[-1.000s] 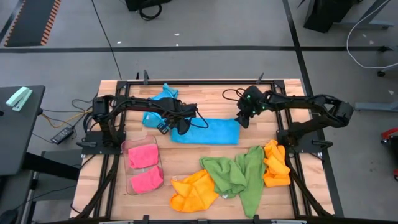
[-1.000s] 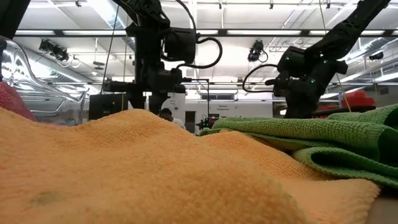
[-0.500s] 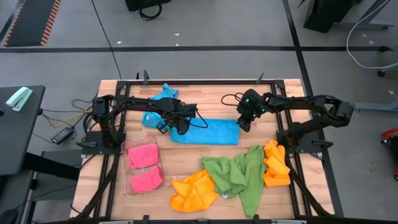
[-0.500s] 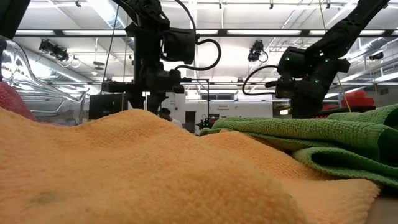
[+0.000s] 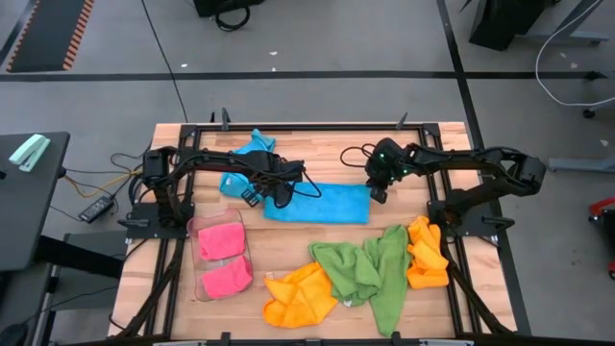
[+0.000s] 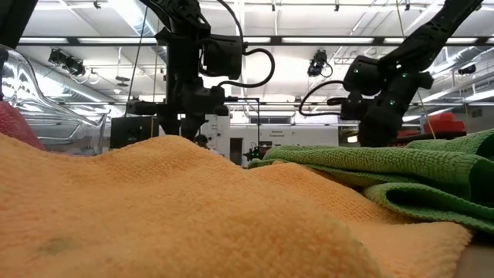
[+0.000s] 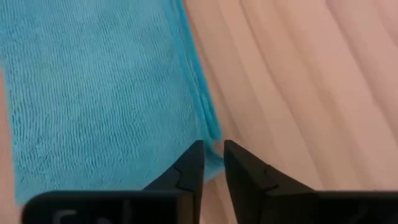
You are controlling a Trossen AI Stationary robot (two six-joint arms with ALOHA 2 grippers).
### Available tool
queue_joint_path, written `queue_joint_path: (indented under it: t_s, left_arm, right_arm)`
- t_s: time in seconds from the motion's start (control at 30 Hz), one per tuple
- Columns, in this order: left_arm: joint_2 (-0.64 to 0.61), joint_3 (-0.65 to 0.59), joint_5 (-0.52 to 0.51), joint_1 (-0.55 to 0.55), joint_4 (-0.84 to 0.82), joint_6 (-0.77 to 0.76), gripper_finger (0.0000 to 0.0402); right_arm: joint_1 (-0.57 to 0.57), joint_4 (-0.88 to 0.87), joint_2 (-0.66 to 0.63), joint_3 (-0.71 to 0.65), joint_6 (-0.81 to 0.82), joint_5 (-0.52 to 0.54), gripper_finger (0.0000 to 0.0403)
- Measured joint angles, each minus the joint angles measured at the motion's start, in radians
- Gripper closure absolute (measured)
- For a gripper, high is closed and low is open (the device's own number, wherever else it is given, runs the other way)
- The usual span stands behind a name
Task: Fold microfiber towels
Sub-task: Fold the bottom blue microfiber cloth
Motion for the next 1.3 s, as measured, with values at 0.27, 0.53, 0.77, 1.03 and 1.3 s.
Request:
queue_joint_path:
  t_s: [0.27, 0.53, 0.77, 1.03, 1.3]
  left_arm:
    - [0.0, 0.0, 0.0, 0.0, 0.003, -0.005, 0.0318]
    - [0.0, 0.0, 0.0, 0.0, 0.008, -0.005, 0.0326]
    - [0.0, 0.0, 0.0, 0.0, 0.008, -0.005, 0.0327]
    - [0.0, 0.0, -0.017, -0.002, 0.001, -0.005, 0.0331]
    - [0.0, 0.032, -0.033, -0.002, -0.041, -0.015, 0.0343]
  right_arm:
    - [-0.031, 0.089, 0.0, 0.0, 0.04, -0.005, 0.0257]
    - [-0.026, 0.095, 0.026, -0.049, 0.065, -0.024, 0.0245]
    - [-0.024, 0.094, 0.026, -0.056, 0.069, -0.051, 0.0318]
    - [0.022, 0.022, 0.024, -0.032, 0.136, -0.058, 0.0393]
    - [0.034, -0.156, 0.023, 0.045, 0.208, 0.036, 0.0393]
